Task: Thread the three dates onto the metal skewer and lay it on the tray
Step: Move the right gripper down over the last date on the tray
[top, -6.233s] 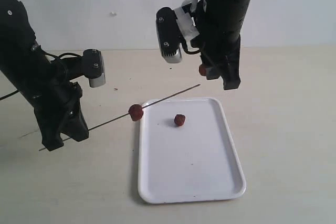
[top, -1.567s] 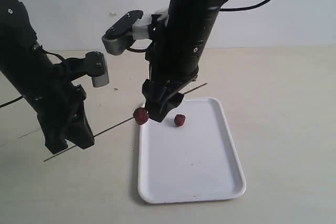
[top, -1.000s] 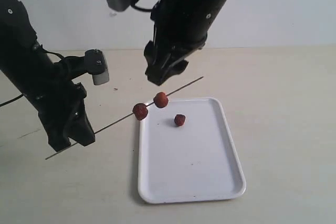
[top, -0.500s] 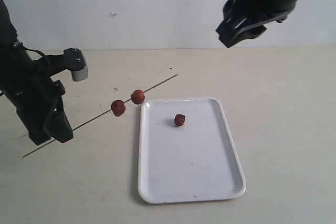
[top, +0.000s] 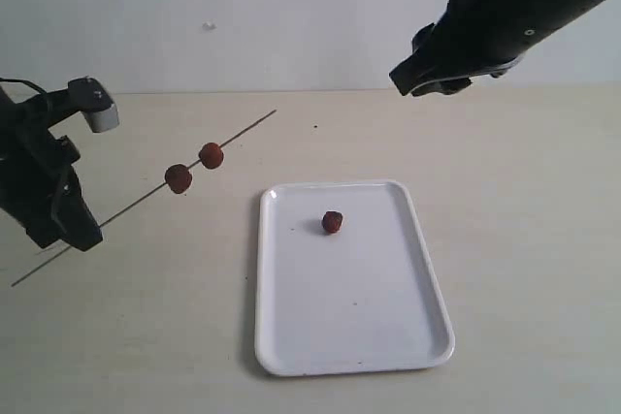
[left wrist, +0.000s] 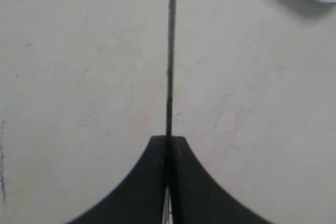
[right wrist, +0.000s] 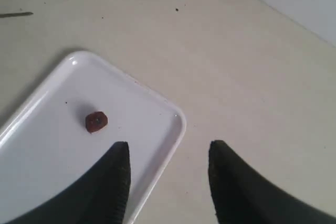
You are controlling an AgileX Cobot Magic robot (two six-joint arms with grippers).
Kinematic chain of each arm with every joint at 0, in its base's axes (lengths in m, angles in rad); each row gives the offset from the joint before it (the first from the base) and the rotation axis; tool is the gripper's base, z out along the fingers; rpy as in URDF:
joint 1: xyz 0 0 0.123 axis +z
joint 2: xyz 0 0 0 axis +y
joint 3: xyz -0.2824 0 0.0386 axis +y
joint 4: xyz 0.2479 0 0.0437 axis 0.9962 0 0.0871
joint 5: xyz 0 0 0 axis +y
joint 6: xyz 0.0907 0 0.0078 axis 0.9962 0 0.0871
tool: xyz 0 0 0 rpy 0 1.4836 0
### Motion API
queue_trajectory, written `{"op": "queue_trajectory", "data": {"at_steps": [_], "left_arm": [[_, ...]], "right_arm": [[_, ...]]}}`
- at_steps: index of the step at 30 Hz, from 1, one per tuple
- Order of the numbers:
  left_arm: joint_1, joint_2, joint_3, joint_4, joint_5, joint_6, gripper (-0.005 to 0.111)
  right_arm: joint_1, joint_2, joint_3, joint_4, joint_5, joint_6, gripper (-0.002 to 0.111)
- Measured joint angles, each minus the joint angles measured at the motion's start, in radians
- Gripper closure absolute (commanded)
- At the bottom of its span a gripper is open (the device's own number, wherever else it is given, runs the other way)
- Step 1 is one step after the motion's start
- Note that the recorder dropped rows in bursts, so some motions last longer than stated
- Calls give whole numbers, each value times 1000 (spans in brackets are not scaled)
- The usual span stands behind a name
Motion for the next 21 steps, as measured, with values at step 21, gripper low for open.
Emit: {"op": "queue_trajectory", "data": {"at_steps": [21], "left_arm": [[0,0,0,66,-54,0,107]], "right_arm": [[19,501,-320,216,341,-642,55]]}}
